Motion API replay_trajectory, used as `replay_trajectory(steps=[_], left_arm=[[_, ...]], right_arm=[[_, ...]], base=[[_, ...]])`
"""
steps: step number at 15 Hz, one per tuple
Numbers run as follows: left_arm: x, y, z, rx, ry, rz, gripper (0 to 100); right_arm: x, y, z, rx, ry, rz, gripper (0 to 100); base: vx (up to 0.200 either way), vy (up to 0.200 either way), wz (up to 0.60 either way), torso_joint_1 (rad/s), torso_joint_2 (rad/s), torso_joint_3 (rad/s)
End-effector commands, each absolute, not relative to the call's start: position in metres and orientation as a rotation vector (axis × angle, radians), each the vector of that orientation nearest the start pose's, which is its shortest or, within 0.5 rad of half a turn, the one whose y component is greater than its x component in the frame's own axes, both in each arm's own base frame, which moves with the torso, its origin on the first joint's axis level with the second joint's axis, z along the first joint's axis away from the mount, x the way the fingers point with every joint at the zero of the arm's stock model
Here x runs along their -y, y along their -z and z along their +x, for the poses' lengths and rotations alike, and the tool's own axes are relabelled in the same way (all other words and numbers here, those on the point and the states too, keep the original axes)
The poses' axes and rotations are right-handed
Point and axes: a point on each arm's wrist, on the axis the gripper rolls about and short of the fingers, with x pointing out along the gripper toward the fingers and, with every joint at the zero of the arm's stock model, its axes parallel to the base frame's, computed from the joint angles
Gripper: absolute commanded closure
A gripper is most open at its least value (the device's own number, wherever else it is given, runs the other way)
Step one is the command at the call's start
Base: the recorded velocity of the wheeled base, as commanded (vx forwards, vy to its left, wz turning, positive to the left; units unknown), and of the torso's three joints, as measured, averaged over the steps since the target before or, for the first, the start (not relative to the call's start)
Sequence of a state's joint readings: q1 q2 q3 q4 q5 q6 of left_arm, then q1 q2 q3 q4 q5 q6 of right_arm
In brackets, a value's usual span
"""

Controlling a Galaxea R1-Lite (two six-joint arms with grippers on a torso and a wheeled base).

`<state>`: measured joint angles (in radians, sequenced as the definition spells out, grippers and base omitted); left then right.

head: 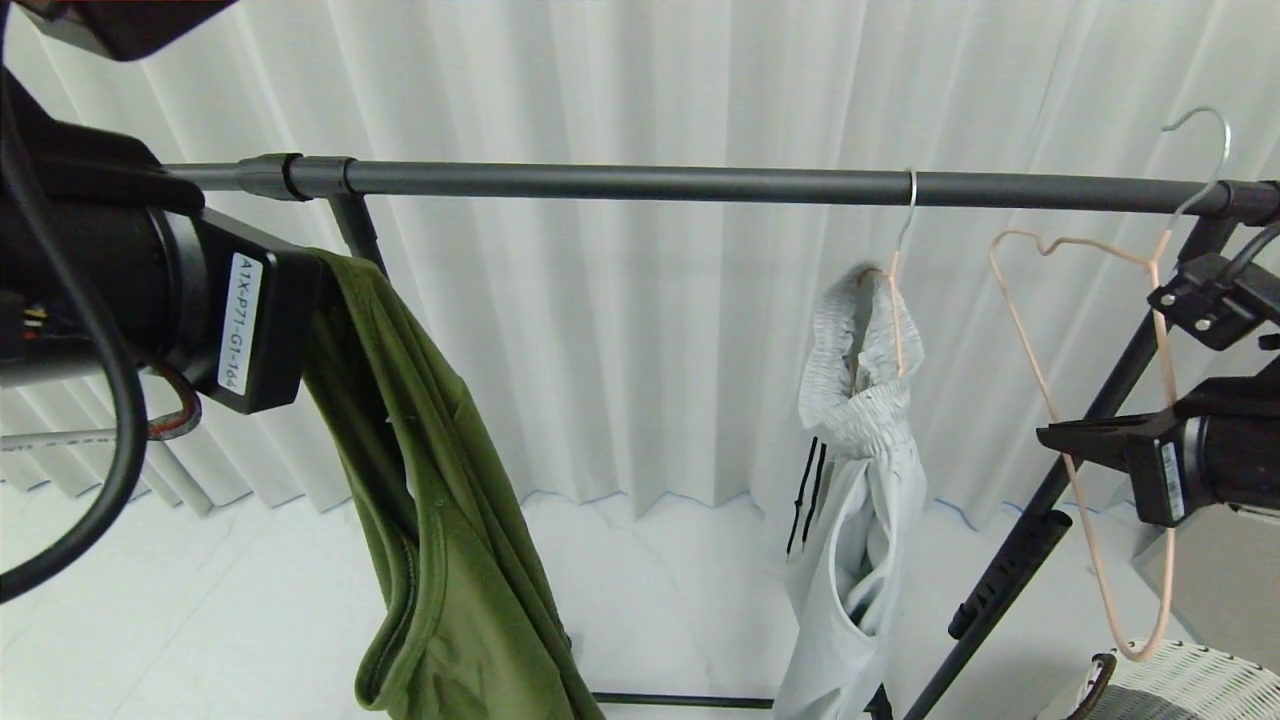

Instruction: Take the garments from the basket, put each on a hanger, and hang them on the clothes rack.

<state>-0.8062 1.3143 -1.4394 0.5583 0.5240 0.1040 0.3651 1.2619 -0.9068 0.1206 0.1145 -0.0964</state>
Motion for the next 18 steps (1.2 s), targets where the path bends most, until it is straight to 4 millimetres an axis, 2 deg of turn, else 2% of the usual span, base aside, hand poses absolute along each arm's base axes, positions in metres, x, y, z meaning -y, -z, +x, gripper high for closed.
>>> replay_trajectory(steps=[1,6,10,12,16,18], left_arm=[[0.12,-0.346,0.131,-0.326,0.295,0.369,100],[0.12,-0.345,0.131,-0.326,0.296,0.376,100],[0.12,-0.341,0.131,-0.338,0.296,0.385,100],[0.114,-0.334,0.125,-0.352,0.296,0.396,100],[0.108,-0.332,0.119,-0.347,0.266,0.409,100],[0.108,-0.332,0.12,-0.347,0.258,0.409,100]], right_arm=[[-0.063,-0.259,0.155,-0.41,-0.54,-0.151,100],[-0.049,-0.265,0.101,-0.445,-0.721,-0.126,100],[-0.046,-0.262,0.06,-0.473,-0.908,-0.157,100],[-0.045,-0.261,0.049,-0.471,-0.98,-0.176,100],[-0.047,-0.262,0.047,-0.468,-1.022,-0.19,100],[-0.048,-0.262,0.047,-0.461,-1.041,-0.203,100]], base=[[0.0,0.0,0.0,0.0,0.0,0.0],[0.0,0.0,0.0,0.0,0.0,0.0],[0.0,0.0,0.0,0.0,0.0,0.0],[0.0,0.0,0.0,0.0,0.0,0.0],[0.0,0.0,0.0,0.0,0.0,0.0],[-0.2,0.0,0.0,0.002,0.0,0.002]])
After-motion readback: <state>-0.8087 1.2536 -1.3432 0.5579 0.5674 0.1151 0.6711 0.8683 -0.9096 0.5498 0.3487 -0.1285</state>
